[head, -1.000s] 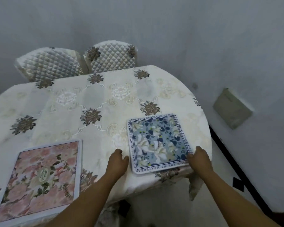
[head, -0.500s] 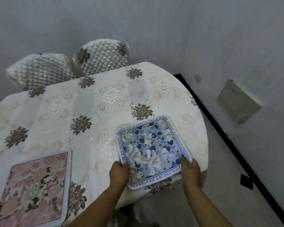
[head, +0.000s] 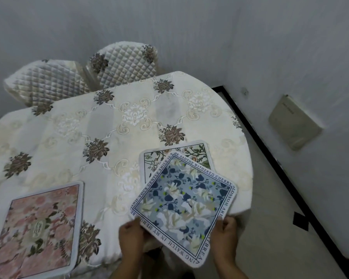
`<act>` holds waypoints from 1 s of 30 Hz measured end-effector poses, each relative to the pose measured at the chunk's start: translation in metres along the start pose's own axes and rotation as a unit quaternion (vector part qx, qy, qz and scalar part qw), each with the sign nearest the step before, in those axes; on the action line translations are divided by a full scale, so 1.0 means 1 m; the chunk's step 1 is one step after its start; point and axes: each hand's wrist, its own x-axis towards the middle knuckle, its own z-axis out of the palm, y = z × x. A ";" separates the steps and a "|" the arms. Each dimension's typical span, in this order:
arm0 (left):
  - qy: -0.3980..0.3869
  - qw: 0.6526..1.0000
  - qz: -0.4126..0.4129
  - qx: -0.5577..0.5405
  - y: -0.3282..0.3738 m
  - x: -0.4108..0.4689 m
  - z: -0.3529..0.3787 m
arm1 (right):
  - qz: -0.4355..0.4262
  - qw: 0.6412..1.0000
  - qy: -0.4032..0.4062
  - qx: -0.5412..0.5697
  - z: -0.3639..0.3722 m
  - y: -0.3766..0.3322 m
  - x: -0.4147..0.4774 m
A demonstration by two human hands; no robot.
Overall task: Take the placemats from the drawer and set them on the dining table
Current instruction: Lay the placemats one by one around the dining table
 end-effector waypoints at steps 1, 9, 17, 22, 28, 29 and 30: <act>0.010 0.999 0.016 0.026 0.008 0.018 -0.006 | -0.018 1.000 -0.009 -0.003 -0.006 -0.004 0.004; -0.155 0.971 0.096 0.157 0.104 0.039 0.007 | -0.115 0.986 -0.099 -0.076 -0.046 -0.023 0.035; -0.201 0.922 0.193 0.269 0.093 -0.004 0.000 | -0.196 0.964 -0.114 -0.142 -0.068 -0.049 0.013; -0.163 0.922 0.266 0.228 0.097 -0.052 -0.021 | -0.222 0.967 -0.023 -0.123 -0.097 -0.068 -0.013; -0.158 0.909 0.346 0.173 0.124 -0.112 -0.015 | -0.231 0.969 0.039 -0.081 -0.147 -0.094 -0.035; -0.159 0.906 0.355 0.167 0.127 -0.121 -0.010 | -0.232 0.969 0.047 -0.076 -0.158 -0.096 -0.033; -0.161 0.904 0.360 0.164 0.129 -0.128 -0.005 | -0.234 0.968 0.054 -0.072 -0.167 -0.098 -0.031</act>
